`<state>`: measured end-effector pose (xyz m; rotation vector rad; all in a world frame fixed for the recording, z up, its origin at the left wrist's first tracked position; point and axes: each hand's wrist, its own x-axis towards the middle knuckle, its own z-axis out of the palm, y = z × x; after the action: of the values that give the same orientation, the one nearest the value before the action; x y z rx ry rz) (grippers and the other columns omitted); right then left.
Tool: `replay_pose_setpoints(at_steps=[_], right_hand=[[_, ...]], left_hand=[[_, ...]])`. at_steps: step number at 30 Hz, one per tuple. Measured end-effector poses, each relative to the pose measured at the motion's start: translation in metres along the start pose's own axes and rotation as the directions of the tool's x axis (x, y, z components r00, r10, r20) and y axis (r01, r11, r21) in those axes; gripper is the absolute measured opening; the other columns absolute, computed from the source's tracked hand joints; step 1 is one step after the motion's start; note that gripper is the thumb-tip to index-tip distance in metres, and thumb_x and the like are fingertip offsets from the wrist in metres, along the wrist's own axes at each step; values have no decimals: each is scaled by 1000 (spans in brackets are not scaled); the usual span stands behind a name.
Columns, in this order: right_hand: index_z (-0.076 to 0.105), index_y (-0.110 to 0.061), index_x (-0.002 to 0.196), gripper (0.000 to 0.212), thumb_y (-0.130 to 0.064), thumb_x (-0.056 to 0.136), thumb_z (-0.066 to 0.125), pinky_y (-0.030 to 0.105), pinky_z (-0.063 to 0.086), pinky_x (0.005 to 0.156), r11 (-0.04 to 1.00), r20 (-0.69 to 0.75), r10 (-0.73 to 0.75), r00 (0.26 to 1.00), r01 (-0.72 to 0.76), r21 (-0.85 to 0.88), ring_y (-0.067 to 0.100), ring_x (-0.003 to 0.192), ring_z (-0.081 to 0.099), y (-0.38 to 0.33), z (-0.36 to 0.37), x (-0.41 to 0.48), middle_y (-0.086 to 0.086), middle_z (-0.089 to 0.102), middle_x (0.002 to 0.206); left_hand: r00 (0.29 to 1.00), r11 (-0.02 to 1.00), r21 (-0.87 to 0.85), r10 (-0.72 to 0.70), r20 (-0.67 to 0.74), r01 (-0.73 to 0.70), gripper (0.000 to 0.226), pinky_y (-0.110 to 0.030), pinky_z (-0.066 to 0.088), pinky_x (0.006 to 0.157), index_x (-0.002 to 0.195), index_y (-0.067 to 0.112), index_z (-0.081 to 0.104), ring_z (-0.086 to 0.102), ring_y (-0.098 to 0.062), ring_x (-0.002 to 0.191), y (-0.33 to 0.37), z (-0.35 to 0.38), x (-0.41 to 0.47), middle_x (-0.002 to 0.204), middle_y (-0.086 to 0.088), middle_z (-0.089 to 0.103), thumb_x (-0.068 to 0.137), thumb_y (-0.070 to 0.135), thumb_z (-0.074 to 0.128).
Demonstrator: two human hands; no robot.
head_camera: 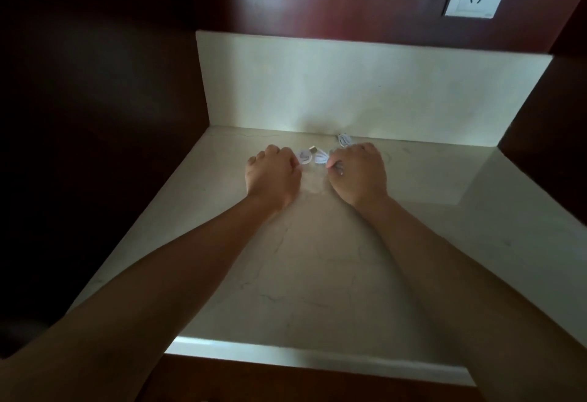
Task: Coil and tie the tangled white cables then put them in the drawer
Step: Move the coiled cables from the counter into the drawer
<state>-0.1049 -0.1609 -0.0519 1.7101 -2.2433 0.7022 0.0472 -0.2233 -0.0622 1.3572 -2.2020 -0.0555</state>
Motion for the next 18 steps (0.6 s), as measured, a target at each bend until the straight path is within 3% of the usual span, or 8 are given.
replay_pose_setpoints(at_steps=[3,5,7,9,12,14,16,18], right_hand=[[69,-27,89,17,-17,80,59,33,44,84,989,39,93,995,-97,115,27,99,60,-5,-16,-16,1,67,101],[59,-25,94,15,-19,80,60,32,46,79,954,123,170,978,-195,228,23,95,61,-3,-27,-28,-3,66,100],[53,-22,105,27,-27,81,65,31,47,78,935,220,199,955,-252,250,20,92,60,1,-40,-41,-5,64,99],[57,-17,99,29,-31,77,69,29,44,70,923,312,216,925,-298,244,18,83,58,5,-53,-53,-4,61,88],[54,-15,62,20,-26,68,70,30,37,55,928,399,187,898,-294,227,21,64,55,9,-75,-77,4,52,63],[65,-11,76,17,-24,70,72,33,48,64,942,418,160,894,-264,206,22,75,63,13,-91,-96,5,64,76],[67,-15,91,24,-25,71,73,33,49,74,948,420,127,899,-234,215,18,86,63,18,-106,-119,-1,66,90],[63,-20,91,22,-24,72,74,28,44,65,936,391,98,915,-218,275,12,80,58,25,-120,-146,-8,60,84]], left_hand=[[997,995,-73,-74,-4,74,21,-33,44,85,105,25,60,61,-23,98,2,-12,-12,108,1,62,88,37,55],[989,986,-106,-123,86,132,33,-35,48,88,114,23,54,62,-24,102,4,-20,-20,113,0,62,87,41,59],[960,985,-37,-157,232,170,40,-35,50,87,116,21,56,63,-25,101,9,-28,-26,114,-2,62,85,46,59],[922,982,9,-180,344,189,31,-29,50,75,95,20,65,65,-23,85,16,-38,-35,98,-2,69,80,45,56],[885,987,31,-157,437,160,21,-23,39,61,68,14,59,58,-20,64,32,-61,-59,64,1,59,73,35,59],[892,991,21,-129,434,133,21,-22,35,55,64,12,57,55,-20,60,43,-73,-80,58,1,54,70,32,61],[909,992,-31,-104,404,126,21,-22,39,56,72,12,65,60,-20,66,53,-80,-104,65,0,62,70,33,64],[923,980,-139,-82,375,144,22,-26,46,69,88,19,69,63,-18,80,64,-82,-132,85,2,69,74,35,68]])
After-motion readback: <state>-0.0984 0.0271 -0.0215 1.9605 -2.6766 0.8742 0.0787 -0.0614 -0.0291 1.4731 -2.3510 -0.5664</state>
